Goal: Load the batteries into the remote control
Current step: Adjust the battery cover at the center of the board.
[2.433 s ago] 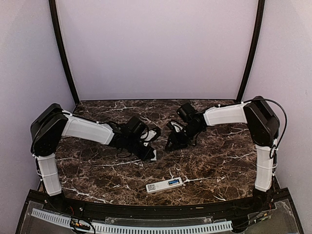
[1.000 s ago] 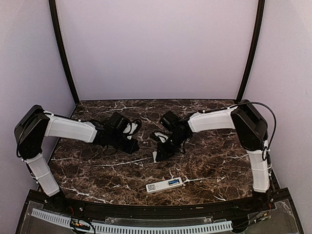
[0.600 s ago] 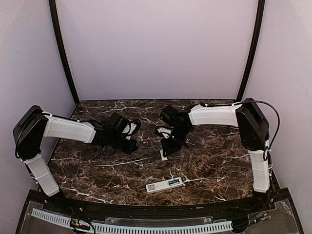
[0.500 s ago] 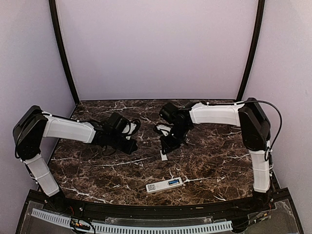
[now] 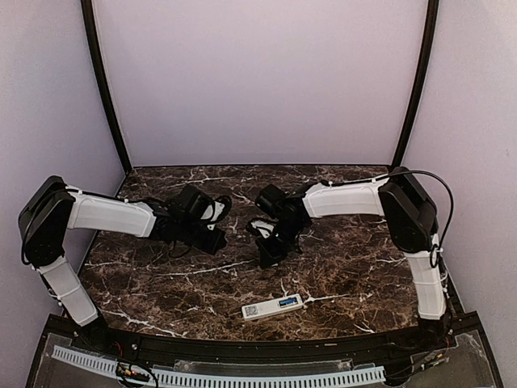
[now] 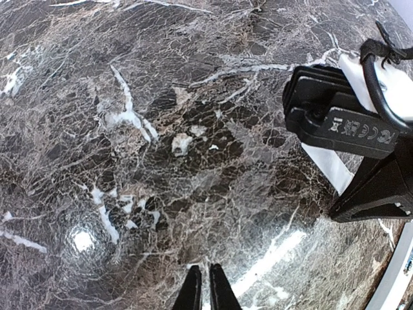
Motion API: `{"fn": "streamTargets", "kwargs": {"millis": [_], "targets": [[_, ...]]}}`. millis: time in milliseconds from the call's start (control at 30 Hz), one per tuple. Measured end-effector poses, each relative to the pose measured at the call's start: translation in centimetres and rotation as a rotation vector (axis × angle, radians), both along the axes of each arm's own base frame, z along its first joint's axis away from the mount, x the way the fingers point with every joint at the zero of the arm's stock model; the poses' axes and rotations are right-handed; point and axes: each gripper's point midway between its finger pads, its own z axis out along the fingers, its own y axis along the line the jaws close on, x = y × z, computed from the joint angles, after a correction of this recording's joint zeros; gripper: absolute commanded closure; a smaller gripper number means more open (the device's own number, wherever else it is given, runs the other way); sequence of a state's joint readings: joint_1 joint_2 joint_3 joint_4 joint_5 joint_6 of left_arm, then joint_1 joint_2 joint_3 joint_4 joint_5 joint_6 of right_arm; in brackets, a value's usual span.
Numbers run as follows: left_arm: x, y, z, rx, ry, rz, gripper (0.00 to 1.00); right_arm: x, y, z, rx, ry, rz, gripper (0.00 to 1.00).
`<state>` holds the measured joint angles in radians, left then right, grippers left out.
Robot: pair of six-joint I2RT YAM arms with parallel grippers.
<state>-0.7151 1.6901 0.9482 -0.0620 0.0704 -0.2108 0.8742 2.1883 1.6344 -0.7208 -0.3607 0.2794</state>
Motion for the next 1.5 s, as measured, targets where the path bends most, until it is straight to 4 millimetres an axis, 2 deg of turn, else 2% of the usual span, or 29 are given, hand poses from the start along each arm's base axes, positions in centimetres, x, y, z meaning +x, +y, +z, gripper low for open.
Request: {"fn": "streamTargets", "kwargs": {"millis": [133, 300, 467, 633, 767, 967, 1100, 1167, 1333, 1500], "targets": [[0.1, 0.1, 0.1, 0.002, -0.005, 0.001, 0.94, -0.3, -1.0, -0.4, -0.03, -0.005, -0.009, 1.0], [0.2, 0.2, 0.1, 0.003, -0.006, 0.001, 0.94, -0.3, -3.3, -0.5, -0.087, -0.027, -0.036, 1.0], [0.1, 0.1, 0.1, 0.001, -0.005, -0.001, 0.93, 1.5, -6.4, -0.4, -0.147, -0.047, -0.102, 1.0], [0.0, 0.0, 0.1, -0.006, 0.001, -0.007, 0.93, 3.0, -7.8, -0.3, -0.173, -0.07, -0.135, 1.0], [-0.1, -0.1, 0.1, -0.01, 0.005, -0.011, 0.93, 2.2, -6.9, 0.0, -0.145, -0.068, -0.085, 1.0], [-0.1, -0.1, 0.1, -0.011, 0.005, -0.011, 0.93, -0.8, -1.9, 2.6, 0.002, -0.086, 0.05, 1.0], [-0.1, -0.1, 0.1, -0.01, 0.005, -0.011, 0.93, -0.2, 0.1, 3.0, 0.032, -0.107, 0.065, 1.0], [-0.1, -0.1, 0.1, -0.011, 0.005, -0.012, 0.93, 0.5, 0.2, 2.1, 0.016, -0.111, 0.055, 1.0], [-0.1, -0.1, 0.1, -0.01, 0.005, -0.012, 0.93, 1.3, -1.9, -0.3, -0.071, -0.092, 0.018, 1.0], [-0.1, -0.1, 0.1, -0.011, 0.005, -0.012, 0.93, 1.8, -3.1, -0.4, -0.1, -0.106, -0.003, 1.0]]}}
